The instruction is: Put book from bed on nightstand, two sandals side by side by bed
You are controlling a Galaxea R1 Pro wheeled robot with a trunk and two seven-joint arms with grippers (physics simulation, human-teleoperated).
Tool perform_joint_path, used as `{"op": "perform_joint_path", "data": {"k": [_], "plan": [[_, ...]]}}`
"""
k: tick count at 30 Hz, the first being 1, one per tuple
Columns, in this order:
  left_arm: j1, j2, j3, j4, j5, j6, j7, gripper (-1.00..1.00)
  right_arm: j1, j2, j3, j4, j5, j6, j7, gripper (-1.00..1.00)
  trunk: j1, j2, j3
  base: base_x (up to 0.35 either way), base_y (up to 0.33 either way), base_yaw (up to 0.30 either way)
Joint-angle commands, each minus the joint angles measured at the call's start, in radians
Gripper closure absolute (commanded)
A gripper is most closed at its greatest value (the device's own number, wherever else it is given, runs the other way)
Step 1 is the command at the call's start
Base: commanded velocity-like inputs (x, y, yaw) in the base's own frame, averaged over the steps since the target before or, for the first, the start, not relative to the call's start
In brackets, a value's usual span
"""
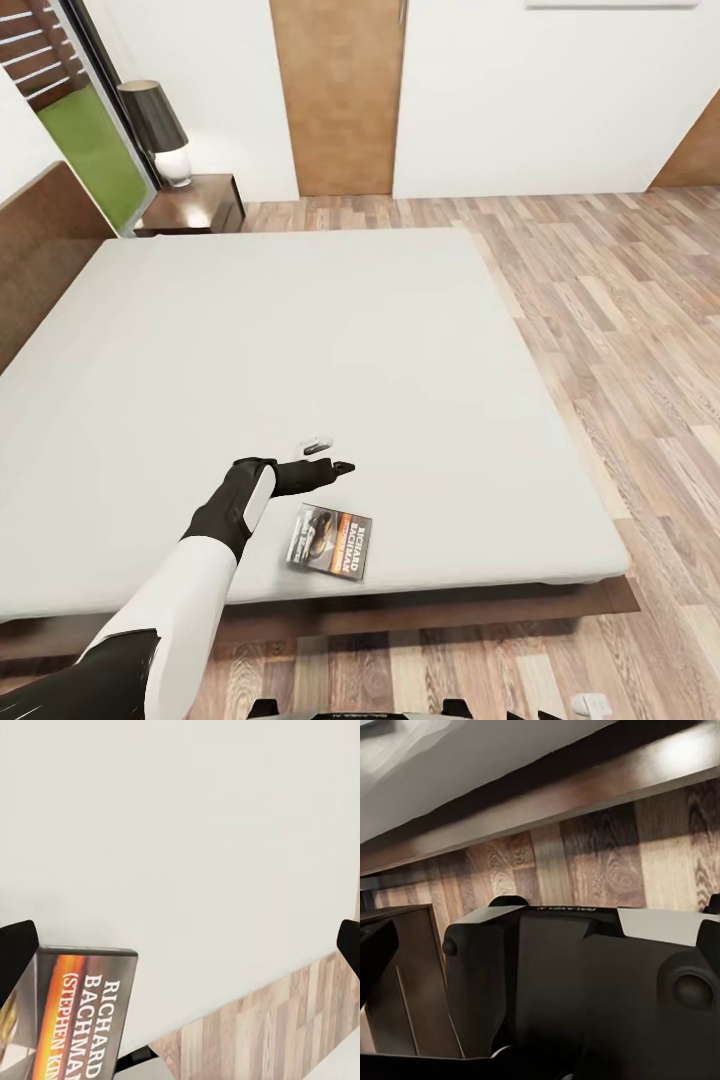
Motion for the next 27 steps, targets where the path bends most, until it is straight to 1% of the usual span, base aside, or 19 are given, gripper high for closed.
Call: {"op": "perform_joint_path", "data": {"k": [1,27], "plan": [[-0.001,-0.001,0.006,-0.001,0.006,0.009,0.0,-1.0,0.0,0.0,-0.001,0.001,-0.003,0.0,0.004,-1.0,0.004,-0.008,-0.004,0.0,0.0,0.0],[-0.001,-0.001,0.006,-0.002,0.006,0.009,0.0,-1.0,0.0,0.0,-0.001,0.001,-0.003,-0.001,0.003,-1.0,0.104,-0.19,-0.085,0.0,0.0,0.0]]}}
